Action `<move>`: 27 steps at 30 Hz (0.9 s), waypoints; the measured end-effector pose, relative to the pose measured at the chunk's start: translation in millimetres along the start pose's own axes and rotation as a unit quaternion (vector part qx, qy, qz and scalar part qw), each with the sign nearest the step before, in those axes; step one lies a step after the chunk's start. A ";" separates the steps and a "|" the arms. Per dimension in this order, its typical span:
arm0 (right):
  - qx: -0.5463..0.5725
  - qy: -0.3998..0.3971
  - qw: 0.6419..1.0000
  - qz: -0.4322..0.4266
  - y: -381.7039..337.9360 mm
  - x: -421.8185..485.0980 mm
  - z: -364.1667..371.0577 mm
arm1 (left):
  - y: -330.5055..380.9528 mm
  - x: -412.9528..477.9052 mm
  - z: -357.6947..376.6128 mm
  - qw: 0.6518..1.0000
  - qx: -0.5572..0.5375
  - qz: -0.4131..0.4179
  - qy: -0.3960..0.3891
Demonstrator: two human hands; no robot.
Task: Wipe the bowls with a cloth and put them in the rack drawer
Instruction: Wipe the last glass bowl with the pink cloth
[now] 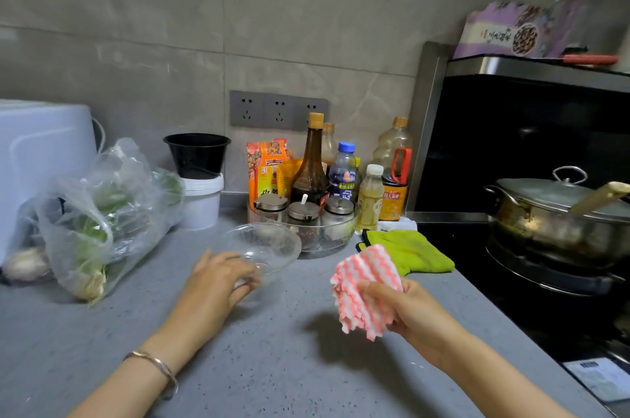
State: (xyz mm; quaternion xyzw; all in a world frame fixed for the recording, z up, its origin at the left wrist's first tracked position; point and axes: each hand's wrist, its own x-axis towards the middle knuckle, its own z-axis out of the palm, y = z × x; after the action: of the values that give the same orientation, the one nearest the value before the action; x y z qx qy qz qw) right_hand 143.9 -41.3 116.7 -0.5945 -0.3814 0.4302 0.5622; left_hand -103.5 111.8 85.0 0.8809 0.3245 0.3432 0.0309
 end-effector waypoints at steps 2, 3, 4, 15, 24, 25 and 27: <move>0.006 0.019 1.000 -0.019 -7.0 -4.2 -11.7 | 27.5 7.4 -4.4 0.997 -0.074 -0.011 -0.001; 0.003 0.027 0.999 -0.035 -12.1 -6.3 -17.9 | 42.3 12.0 -5.7 0.994 -0.106 -0.006 -0.008; 0.002 0.037 0.998 -0.053 -17.5 -7.8 -24.1 | 56.6 16.3 -4.8 0.991 -0.135 0.005 -0.018; -0.118 0.072 0.951 -0.275 -29.3 -28.5 -43.1 | 171.6 53.4 31.5 0.857 -0.515 -0.026 -0.028; -0.254 0.151 0.876 -0.380 -17.8 -3.8 -51.8 | 196.9 64.1 40.2 0.815 -0.503 -0.235 0.166; -0.265 0.159 0.867 -0.391 -17.9 -1.5 -51.3 | 196.0 64.3 39.1 0.812 -0.500 -0.246 0.171; -0.263 0.160 0.861 -0.404 -19.4 2.1 -46.7 | 196.2 62.9 37.5 0.818 -0.488 -0.251 0.171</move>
State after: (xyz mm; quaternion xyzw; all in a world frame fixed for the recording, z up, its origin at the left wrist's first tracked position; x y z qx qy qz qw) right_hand 189.1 -53.7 135.7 -0.5747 -0.5917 -0.0523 0.5629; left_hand 62.8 0.9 147.6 0.5657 0.3245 0.5823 0.4854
